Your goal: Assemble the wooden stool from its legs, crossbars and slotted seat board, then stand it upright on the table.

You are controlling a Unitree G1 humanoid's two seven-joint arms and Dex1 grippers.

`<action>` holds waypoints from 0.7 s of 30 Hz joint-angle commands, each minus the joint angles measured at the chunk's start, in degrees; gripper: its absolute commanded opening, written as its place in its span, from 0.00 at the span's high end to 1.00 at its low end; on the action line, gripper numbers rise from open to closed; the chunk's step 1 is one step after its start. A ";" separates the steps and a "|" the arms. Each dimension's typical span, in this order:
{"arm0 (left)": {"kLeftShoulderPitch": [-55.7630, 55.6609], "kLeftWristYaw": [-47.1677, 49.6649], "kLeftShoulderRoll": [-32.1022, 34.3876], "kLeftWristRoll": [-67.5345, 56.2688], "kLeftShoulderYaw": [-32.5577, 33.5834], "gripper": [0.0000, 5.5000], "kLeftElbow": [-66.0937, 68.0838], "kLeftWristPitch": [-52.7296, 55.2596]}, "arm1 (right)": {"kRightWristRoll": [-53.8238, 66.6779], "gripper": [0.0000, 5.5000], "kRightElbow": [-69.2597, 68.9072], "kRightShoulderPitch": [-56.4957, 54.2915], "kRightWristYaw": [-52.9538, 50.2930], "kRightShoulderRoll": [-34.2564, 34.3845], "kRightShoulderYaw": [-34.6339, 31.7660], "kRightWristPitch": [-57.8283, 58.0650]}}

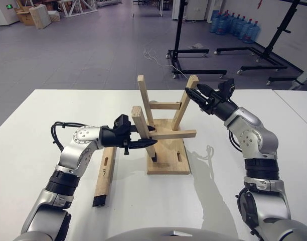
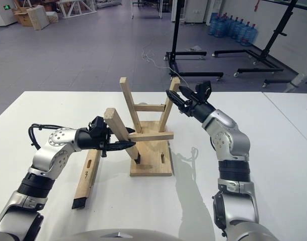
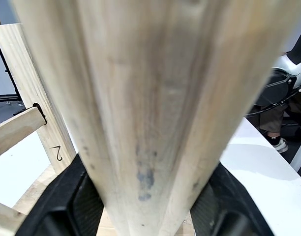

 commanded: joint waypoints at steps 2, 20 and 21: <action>3.96 0.18 0.30 2.81 -3.60 0.62 0.40 1.69 | -0.46 0.38 -0.82 -0.02 0.00 -0.13 0.41 0.20; 4.44 0.53 4.36 3.20 -4.47 0.63 -2.48 3.04 | -0.19 0.38 -1.58 0.13 0.91 -1.08 0.74 1.62; 4.44 0.68 4.45 3.04 -4.57 0.63 -2.88 3.51 | -0.12 0.38 -1.80 0.29 0.95 -1.26 0.70 1.86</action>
